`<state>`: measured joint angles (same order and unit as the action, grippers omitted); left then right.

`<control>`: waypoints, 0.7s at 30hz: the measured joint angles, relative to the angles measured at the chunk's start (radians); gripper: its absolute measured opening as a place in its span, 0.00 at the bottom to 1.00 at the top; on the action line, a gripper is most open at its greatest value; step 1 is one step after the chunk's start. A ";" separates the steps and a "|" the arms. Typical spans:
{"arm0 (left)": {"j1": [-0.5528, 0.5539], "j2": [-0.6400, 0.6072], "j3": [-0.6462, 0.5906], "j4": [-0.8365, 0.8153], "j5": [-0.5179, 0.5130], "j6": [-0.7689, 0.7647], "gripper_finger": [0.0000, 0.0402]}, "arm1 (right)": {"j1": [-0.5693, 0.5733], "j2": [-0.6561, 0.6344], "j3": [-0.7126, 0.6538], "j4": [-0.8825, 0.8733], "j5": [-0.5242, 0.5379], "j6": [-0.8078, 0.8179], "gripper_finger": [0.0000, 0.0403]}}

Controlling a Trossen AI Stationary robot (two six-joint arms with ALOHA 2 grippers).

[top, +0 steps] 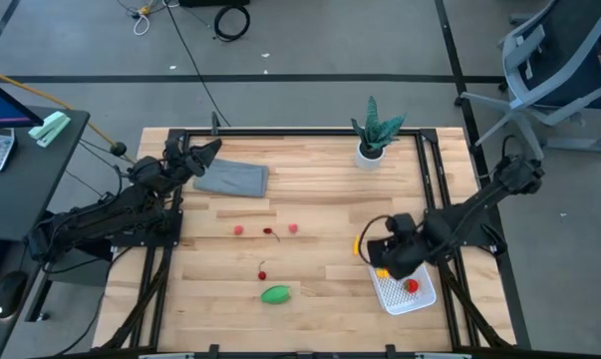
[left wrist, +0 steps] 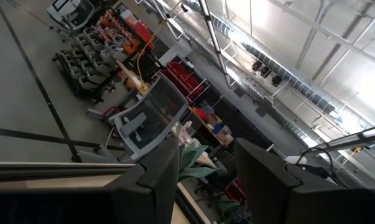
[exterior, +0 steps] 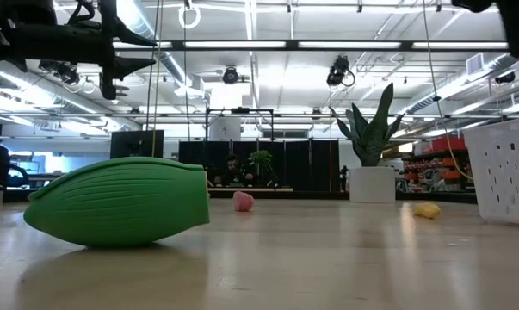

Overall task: Pick and placing Produce into tupperware
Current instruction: Put the strawberry into the white bin

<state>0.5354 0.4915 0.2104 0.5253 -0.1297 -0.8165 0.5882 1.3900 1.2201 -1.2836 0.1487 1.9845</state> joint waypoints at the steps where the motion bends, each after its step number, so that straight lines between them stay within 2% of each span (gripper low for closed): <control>1: 0.000 0.000 0.000 0.000 0.000 0.000 0.40 | 0.011 0.022 0.000 0.002 -0.027 0.017 0.01; 5: 0.000 0.000 0.000 0.001 0.000 0.000 0.40 | 0.053 0.110 0.000 0.019 -0.141 0.092 0.01; 7: 0.000 0.000 0.000 0.001 0.000 0.000 0.40 | 0.071 0.150 0.000 0.046 -0.165 0.126 0.01; 13: 0.000 0.000 0.000 0.001 0.000 0.000 0.40 | 0.095 0.241 -0.001 0.135 -0.166 0.186 0.01; 21: 0.000 0.000 0.000 0.001 0.001 -0.052 0.40 | 0.100 0.377 -0.001 0.116 -0.153 0.187 0.02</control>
<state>0.5350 0.4915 0.2104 0.5266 -0.1291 -0.8684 0.6882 1.7667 1.2194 -1.1675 -0.0042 2.1719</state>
